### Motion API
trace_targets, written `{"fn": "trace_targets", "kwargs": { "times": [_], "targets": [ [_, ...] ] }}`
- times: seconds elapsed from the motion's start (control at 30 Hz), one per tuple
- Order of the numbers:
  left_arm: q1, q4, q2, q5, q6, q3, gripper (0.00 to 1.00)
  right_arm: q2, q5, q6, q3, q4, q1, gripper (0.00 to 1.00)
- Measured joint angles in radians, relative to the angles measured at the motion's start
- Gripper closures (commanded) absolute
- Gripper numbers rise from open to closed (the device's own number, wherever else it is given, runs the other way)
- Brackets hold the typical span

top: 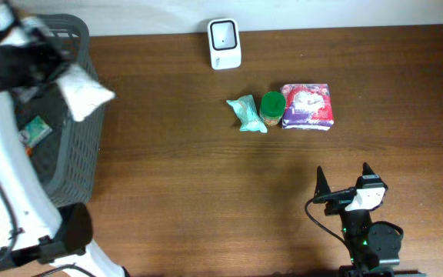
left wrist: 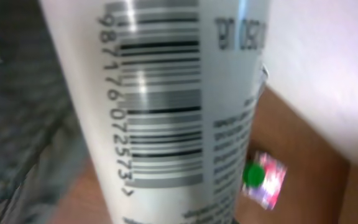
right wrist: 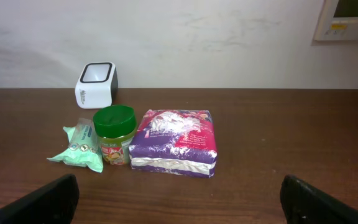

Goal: Scan the item barcode
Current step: 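Carry the tube past the scanner and lay it left of the wipes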

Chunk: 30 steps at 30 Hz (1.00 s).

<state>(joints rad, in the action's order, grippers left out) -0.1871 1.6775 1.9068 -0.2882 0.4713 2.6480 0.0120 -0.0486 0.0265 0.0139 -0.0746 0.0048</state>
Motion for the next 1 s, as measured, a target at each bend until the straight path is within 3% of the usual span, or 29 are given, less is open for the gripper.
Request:
{"fn": "trace_targets", "kwargs": {
  "times": [0.2, 0.43, 0.73, 1.0],
  "targets": [
    [0.210, 0.000, 0.019, 0.044, -0.153, 0.000, 1.00, 0.000, 0.000, 0.000, 0.000, 0.000, 0.000, 0.01],
    [0.413, 0.003, 0.199, 0.096, -0.290, 0.000, 0.99, 0.000, 0.000, 0.000, 0.000, 0.000, 0.000, 0.01],
    [0.552, -0.011, 0.461, 0.103, -0.315, 0.000, 0.94, 0.000, 0.000, 0.000, 0.000, 0.000, 0.000, 0.01],
    [0.603, -0.127, 0.610, 0.106, -0.280, 0.000, 0.93, 0.000, 0.000, 0.000, 0.000, 0.000, 0.000, 0.01]
  ]
}}
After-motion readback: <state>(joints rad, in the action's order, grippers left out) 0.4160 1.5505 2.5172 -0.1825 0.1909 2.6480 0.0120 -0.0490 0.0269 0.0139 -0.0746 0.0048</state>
